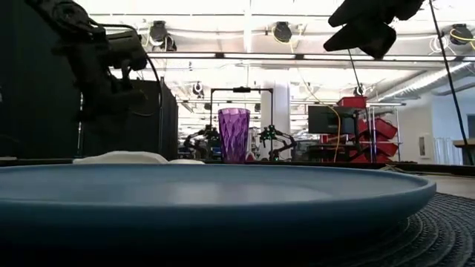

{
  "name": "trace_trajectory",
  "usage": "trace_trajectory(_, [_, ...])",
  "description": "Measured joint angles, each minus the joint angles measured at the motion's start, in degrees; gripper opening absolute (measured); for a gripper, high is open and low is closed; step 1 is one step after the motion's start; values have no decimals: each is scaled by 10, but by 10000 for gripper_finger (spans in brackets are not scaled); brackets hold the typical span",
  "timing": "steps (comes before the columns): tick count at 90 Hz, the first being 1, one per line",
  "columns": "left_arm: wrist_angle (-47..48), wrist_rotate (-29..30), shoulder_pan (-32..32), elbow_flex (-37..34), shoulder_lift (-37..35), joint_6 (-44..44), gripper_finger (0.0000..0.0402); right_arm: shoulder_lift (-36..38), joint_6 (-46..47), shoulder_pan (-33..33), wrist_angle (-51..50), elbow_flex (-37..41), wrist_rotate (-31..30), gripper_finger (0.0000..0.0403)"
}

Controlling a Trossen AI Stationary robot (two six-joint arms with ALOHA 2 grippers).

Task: Set table place
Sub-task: Fold the white table napkin on the table

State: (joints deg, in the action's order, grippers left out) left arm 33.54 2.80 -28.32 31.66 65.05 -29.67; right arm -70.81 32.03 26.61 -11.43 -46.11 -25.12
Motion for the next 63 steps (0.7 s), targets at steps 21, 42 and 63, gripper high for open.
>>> trace_trajectory(21, [-2, 1, 0, 0, 45, 0, 122, 0, 1, 0, -1, 0, 0, 196])
trace_trajectory(42, [-4, 1, 0, 0, 70, 4, 122, 0, 1, 0, 0, 0, 11, 196])
trace_trajectory(63, [-31, -5, 7, 0, 85, 5, 122, 0, 1, 0, -1, 0, 12, 196])
